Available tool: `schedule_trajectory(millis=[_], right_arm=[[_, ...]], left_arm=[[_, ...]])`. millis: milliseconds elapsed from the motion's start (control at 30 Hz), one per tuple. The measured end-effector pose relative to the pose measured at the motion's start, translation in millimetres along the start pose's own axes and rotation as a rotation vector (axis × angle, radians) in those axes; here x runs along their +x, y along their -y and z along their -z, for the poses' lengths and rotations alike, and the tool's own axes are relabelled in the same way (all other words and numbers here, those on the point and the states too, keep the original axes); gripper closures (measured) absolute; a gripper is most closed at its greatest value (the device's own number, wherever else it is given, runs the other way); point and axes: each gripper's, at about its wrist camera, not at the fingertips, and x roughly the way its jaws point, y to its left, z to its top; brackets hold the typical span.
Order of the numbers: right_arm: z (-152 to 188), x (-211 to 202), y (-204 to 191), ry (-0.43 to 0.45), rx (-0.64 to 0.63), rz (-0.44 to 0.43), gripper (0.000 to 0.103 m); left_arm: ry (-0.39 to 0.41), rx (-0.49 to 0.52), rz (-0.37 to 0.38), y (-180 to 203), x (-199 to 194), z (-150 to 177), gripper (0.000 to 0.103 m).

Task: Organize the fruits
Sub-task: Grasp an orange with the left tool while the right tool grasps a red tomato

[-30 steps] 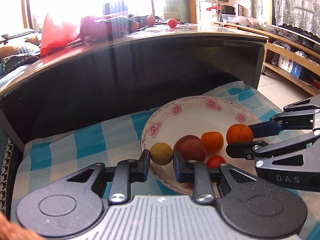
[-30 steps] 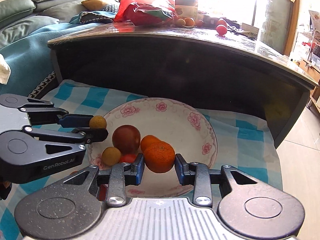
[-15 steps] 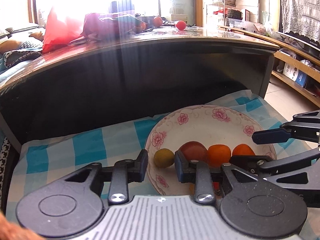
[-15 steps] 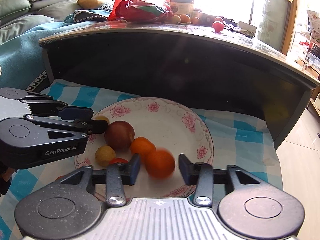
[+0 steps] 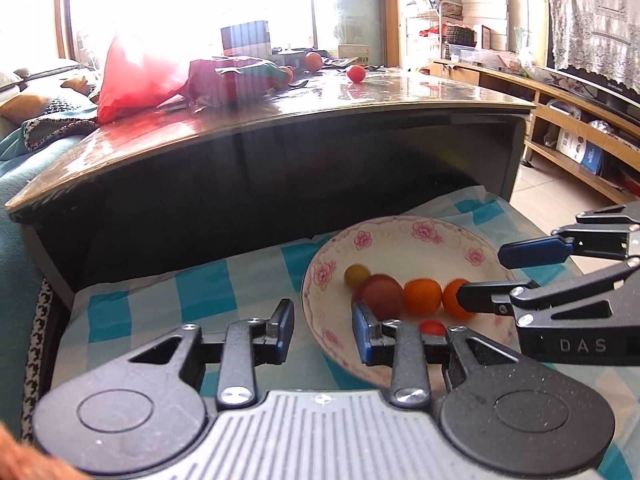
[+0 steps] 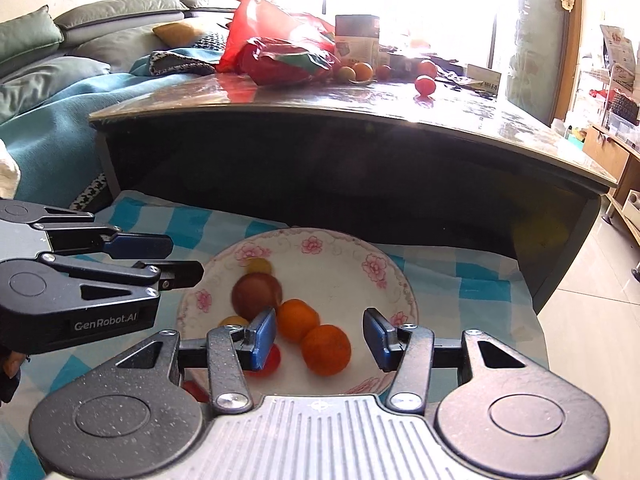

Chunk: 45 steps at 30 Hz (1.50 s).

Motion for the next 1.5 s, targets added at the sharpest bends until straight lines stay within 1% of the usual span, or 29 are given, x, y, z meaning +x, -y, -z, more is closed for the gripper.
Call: schedule_trajectory(millis=[200, 333, 467, 533, 667, 767, 833, 1000, 1033, 1067, 1100, 1133, 1200, 1300, 1367, 1500], right_arm=[[18, -20, -18, -0.048, -0.010, -0.054, 0.060], [39, -27, -36, -0.086, -0.081, -0.105, 0.060], [49, -13, -46, -0.131, -0.126, -0.135, 0.061], [52, -5, -49, -0.140, -0.139, -0.144, 0.061], [53, 8, -53, -0.146, -0.150, -0.162, 0.061], [53, 17, -54, -0.148, -0.157, -0.171, 0.061], [52, 20, -55, -0.133, -0.169, -0.171, 0.060], [50, 26, -59, -0.115, -0.181, -0.179, 0.058], [51, 25, -60, -0.112, -0.192, -0.169, 0.061], [51, 25, -61, -0.108, -0.201, -0.162, 0.071], [51, 23, -62, -0.113, -0.200, -0.179, 0.079], [52, 22, -65, -0.116, -0.204, -0.167, 0.081], [52, 19, -69, -0.130, -0.220, -0.152, 0.081], [55, 8, -65, -0.155, -0.200, -0.149, 0.081], [57, 0, -60, -0.177, -0.180, -0.136, 0.081], [68, -21, -48, -0.213, -0.140, -0.111, 0.082]], left_arm=[[-0.052, 0.057, 0.047, -4, -27, 19, 0.061], [-0.095, 0.111, 0.103, -6, -34, 35, 0.061], [-0.134, 0.135, 0.159, -9, -34, 50, 0.061], [-0.148, 0.156, 0.182, -9, -34, 56, 0.061], [-0.175, 0.149, 0.231, -13, -31, 66, 0.061], [-0.184, 0.146, 0.251, -17, -29, 70, 0.061], [-0.190, 0.133, 0.264, -20, -27, 71, 0.061], [-0.187, 0.114, 0.274, -23, -23, 72, 0.061], [-0.185, 0.112, 0.279, -23, -22, 72, 0.061], [-0.183, 0.112, 0.282, -22, -21, 71, 0.061], [-0.177, 0.114, 0.282, -21, -20, 70, 0.061], [-0.170, 0.115, 0.282, -20, -18, 69, 0.061], [-0.153, 0.127, 0.278, -16, -15, 67, 0.061], [-0.133, 0.157, 0.278, -7, -8, 64, 0.061], [-0.115, 0.178, 0.259, 0, -1, 62, 0.061], [-0.113, 0.168, 0.239, 6, 14, 62, 0.060]])
